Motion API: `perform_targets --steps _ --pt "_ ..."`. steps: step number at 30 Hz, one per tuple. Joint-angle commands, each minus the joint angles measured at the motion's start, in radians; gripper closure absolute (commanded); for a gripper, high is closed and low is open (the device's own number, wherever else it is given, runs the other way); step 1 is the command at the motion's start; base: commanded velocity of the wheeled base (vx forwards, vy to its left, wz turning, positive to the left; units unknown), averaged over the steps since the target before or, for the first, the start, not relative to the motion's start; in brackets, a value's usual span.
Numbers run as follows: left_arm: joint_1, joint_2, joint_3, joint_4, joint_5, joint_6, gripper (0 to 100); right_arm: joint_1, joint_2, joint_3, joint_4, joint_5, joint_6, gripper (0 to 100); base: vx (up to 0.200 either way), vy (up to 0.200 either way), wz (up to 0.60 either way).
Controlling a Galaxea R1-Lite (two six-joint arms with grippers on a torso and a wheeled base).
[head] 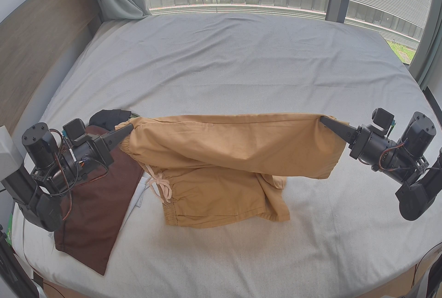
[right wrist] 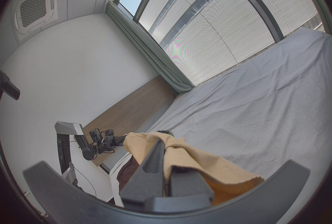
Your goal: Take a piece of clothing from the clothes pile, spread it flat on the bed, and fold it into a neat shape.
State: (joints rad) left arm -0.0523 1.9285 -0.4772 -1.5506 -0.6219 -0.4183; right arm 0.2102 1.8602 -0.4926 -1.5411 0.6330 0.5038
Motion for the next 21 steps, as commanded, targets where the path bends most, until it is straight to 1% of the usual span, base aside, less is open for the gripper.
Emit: perform_targets --steps 1,13,21 --pt "0.009 0.012 -0.004 0.000 0.001 0.006 100 -0.005 0.002 -0.001 -0.001 0.001 -0.001 100 0.000 0.000 0.00" --pt "0.040 0.027 -0.024 0.000 0.004 0.000 100 -0.026 0.005 -0.003 -0.001 0.001 -0.001 100 0.000 0.000 0.00" --pt "0.046 0.038 -0.032 0.000 0.005 0.001 100 -0.031 0.007 -0.006 -0.001 0.001 -0.001 100 0.000 0.000 0.00"
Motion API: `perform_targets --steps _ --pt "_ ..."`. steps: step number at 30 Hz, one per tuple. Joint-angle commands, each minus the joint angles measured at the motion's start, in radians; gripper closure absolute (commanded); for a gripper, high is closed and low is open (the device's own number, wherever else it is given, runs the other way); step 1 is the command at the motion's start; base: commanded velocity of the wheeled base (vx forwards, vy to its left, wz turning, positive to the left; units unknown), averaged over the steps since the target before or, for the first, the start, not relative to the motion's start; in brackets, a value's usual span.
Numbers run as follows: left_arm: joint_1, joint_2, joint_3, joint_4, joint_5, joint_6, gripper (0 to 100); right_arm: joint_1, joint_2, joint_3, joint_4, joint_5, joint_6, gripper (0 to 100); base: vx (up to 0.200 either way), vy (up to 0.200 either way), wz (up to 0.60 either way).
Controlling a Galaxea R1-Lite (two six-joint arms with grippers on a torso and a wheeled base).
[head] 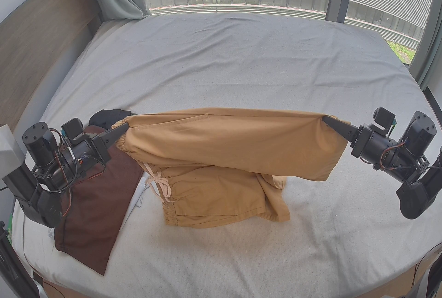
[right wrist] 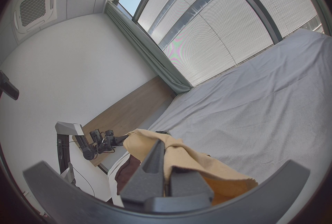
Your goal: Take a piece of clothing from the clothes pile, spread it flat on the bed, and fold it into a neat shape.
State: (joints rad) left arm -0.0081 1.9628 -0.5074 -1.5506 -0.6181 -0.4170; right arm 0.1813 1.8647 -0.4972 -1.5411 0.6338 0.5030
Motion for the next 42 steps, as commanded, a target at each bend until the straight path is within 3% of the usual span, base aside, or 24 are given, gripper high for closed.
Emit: perform_targets --steps 1,42 --pt "0.007 0.005 -0.002 0.001 0.001 -0.002 100 -0.008 0.001 -0.003 -0.001 0.000 0.000 100 0.000 0.000 0.00" --pt "0.020 0.008 -0.017 0.001 0.028 -0.008 100 -0.048 0.013 -0.023 -0.001 0.003 0.000 100 0.000 0.000 0.00"
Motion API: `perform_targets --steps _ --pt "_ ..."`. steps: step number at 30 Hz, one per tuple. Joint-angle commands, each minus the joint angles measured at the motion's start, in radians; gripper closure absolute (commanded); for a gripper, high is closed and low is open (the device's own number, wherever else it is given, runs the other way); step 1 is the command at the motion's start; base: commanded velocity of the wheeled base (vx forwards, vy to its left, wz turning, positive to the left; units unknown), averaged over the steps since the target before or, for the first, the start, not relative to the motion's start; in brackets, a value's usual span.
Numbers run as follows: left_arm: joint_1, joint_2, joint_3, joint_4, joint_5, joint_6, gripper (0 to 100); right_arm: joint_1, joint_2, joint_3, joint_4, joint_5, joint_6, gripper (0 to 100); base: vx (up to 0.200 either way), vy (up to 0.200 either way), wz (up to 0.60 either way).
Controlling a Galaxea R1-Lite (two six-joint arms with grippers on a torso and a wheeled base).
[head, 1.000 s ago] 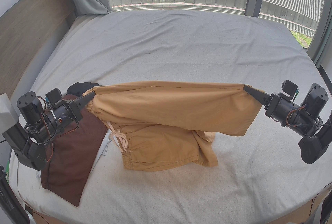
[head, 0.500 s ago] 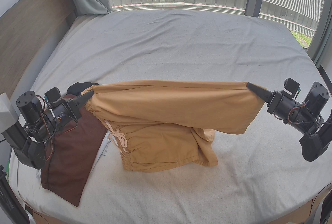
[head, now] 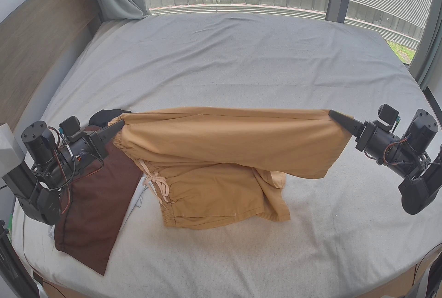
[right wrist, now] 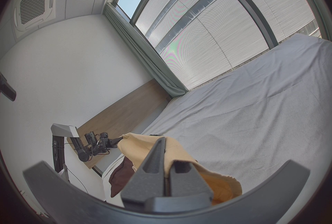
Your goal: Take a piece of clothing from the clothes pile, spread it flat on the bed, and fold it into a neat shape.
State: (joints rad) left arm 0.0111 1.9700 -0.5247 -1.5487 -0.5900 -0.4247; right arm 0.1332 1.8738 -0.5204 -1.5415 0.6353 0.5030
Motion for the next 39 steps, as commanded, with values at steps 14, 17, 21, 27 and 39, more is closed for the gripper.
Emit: perform_targets --steps 14,17,21,27,39 --pt "-0.008 0.007 -0.009 -0.004 0.002 0.009 100 0.016 0.062 -0.049 0.000 -0.002 -0.003 100 0.000 0.000 0.00" --pt "-0.006 0.010 -0.011 -0.004 0.010 0.011 100 0.016 0.079 -0.075 0.000 -0.003 -0.003 100 0.000 0.000 0.00" --pt "-0.013 0.021 -0.020 -0.004 0.024 0.007 100 0.017 0.099 -0.136 0.001 -0.005 0.000 100 0.000 0.000 0.00" --pt "-0.019 0.040 -0.040 -0.002 0.030 0.003 100 0.014 0.136 -0.185 0.001 -0.006 0.002 100 0.000 0.000 0.00" --pt "-0.051 0.121 -0.136 -0.004 0.105 0.003 100 0.008 0.219 -0.293 0.003 -0.031 0.006 100 0.000 0.000 0.00"
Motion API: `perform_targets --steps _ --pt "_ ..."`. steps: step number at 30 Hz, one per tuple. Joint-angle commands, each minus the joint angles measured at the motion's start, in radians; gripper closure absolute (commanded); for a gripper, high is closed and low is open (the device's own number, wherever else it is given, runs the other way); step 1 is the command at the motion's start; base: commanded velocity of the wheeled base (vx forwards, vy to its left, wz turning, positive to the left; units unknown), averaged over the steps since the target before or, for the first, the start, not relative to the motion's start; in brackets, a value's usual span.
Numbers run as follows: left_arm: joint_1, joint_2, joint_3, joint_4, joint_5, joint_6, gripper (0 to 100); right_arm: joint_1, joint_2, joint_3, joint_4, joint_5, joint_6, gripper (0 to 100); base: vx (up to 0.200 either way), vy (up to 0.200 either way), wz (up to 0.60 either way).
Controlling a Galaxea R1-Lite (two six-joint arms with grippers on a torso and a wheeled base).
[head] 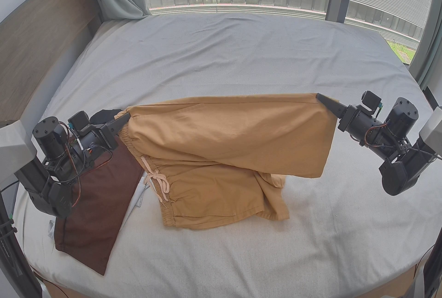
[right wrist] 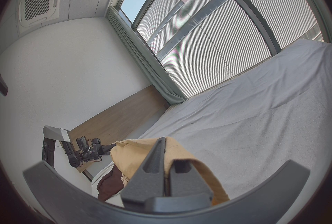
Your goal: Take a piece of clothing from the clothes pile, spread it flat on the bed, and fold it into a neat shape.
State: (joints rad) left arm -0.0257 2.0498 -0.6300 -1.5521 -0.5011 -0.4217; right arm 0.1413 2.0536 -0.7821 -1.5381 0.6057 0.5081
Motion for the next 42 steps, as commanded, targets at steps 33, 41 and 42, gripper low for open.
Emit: perform_targets --steps 33,41,42 --pt "-0.020 0.162 -0.198 0.000 0.064 -0.088 100 0.001 0.214 -0.371 0.133 -0.006 0.003 100 0.000 0.000 0.00" --pt "-0.022 0.208 -0.241 0.000 0.068 -0.086 100 0.000 0.264 -0.474 0.188 -0.012 0.003 100 0.000 0.000 0.00" --pt "-0.023 0.214 -0.249 0.000 0.076 -0.088 100 0.000 0.270 -0.491 0.196 -0.011 0.003 100 0.000 0.000 0.00"
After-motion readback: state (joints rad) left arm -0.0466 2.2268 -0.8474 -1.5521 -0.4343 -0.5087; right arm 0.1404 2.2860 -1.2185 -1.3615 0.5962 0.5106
